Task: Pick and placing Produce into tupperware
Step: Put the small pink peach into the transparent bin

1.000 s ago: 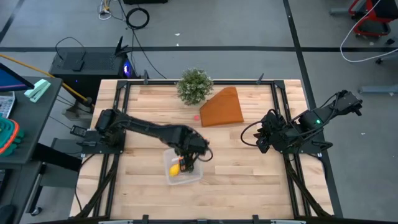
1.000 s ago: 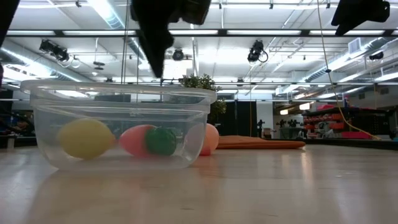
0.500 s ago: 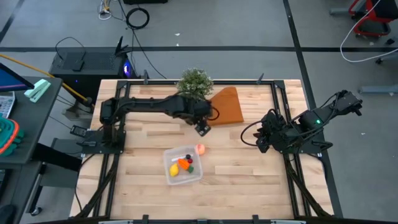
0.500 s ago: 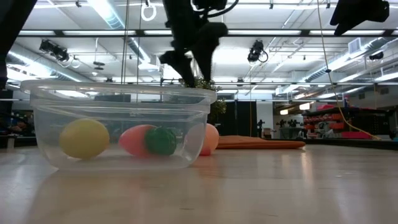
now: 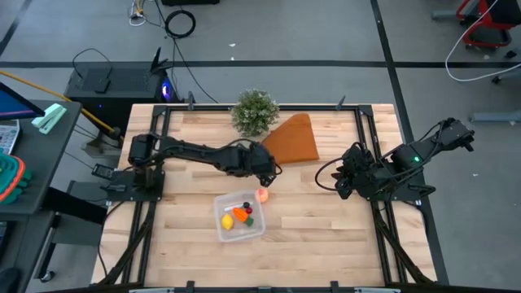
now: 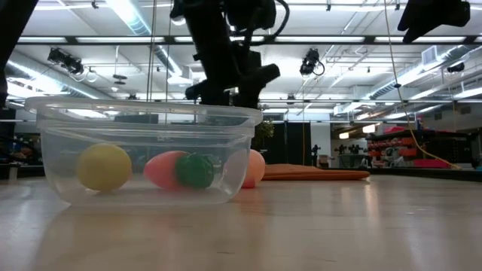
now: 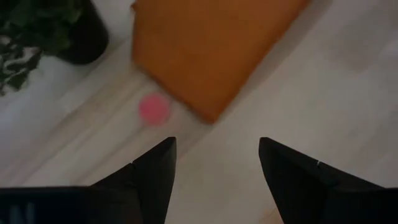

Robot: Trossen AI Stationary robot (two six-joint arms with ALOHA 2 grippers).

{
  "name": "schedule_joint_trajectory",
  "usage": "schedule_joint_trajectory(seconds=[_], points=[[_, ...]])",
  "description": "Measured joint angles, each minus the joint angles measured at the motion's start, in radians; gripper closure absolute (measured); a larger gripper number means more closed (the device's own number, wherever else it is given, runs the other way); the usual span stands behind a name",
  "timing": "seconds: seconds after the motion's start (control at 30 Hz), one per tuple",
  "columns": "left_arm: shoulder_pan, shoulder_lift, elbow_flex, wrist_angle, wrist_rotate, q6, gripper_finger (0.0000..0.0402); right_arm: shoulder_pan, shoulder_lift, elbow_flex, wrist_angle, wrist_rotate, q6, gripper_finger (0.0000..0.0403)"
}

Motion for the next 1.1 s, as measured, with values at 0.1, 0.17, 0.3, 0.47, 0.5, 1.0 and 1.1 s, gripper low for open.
schedule_joint_trajectory(seconds=[0.1, 0.17, 0.3, 0.47, 0.5, 1.0, 1.1], points=[[0.006, -0.054, -0.065, 0.142, 0.029, -0.019, 0.0173, 0.0, 0.0, 0.0, 0.0, 0.003, 0.0, 0.0289], [0.02, -0.092, -0.116, 0.22, 0.056, -0.068, 0.0177, 0.0, 0.0, 0.0, -0.001, 0.006, 0.001, 0.0289], [0.064, -0.14, -0.23, 0.28, 0.122, -0.135, 0.0182, 0.0, 0.003, 0.0, -0.004, 0.022, 0.002, 0.0289], [0.13, -0.167, -0.313, 0.373, 0.31, -0.157, 0.0184, 0.0, 0.004, 0.0, 0.002, 0.029, 0.001, 0.0289], [0.142, -0.167, -0.321, 0.372, 0.33, -0.157, 0.0183, 0.0, 0.004, 0.0, 0.001, 0.031, 0.002, 0.0289], [0.232, -0.16, -0.319, 0.305, 0.359, -0.14, 0.02, 0.0, 0.006, 0.0, 0.011, 0.036, 0.013, 0.0289], [0.245, -0.16, -0.319, 0.302, 0.359, -0.149, 0.02, 0.0, 0.006, 0.0, 0.013, 0.043, 0.013, 0.0289]])
